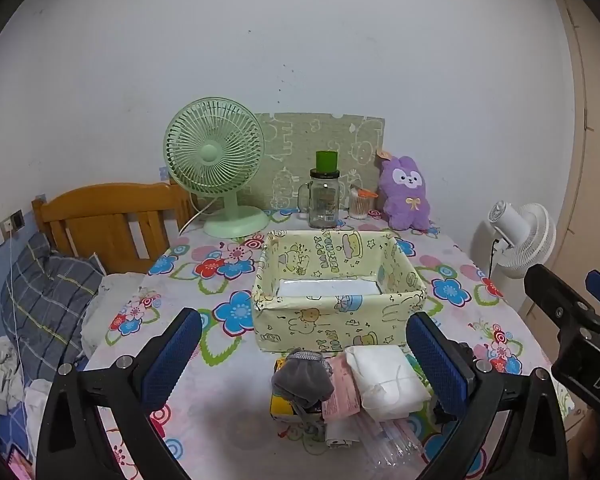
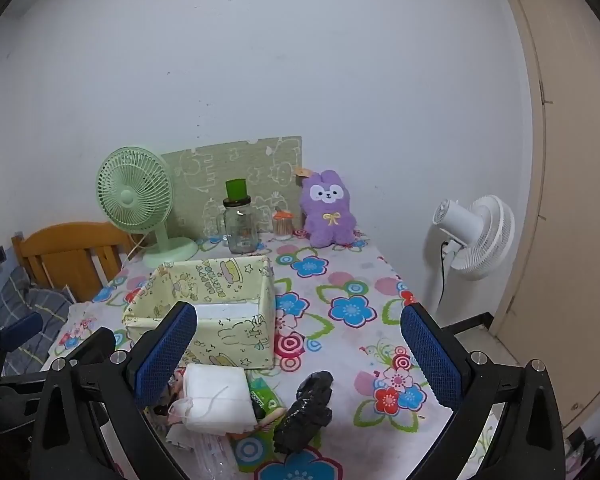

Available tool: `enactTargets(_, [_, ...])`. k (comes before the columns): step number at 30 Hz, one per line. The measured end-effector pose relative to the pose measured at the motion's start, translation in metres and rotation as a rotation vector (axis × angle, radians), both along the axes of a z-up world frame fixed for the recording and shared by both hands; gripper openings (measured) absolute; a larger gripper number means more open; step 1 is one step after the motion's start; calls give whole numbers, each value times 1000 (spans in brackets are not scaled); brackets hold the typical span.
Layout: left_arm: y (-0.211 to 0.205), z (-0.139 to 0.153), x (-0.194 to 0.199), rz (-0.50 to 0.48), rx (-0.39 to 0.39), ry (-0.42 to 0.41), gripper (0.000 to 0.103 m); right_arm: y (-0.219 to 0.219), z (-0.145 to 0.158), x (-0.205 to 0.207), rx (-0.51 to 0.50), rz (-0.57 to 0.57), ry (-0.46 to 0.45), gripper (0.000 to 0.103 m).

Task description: Organize soft objects

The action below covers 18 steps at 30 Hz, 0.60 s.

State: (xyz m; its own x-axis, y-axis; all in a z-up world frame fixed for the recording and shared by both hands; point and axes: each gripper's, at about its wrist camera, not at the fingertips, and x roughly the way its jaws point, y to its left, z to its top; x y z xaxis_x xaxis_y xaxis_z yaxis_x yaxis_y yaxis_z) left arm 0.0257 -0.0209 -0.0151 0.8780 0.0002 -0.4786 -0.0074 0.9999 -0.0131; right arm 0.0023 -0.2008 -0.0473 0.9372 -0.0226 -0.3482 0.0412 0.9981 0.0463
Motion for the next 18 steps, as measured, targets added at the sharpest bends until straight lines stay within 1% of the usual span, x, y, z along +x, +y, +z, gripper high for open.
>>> enactTargets(18, [2, 5, -7, -7, 3, -13, 103, 0, 2, -6, 11, 3, -6, 103])
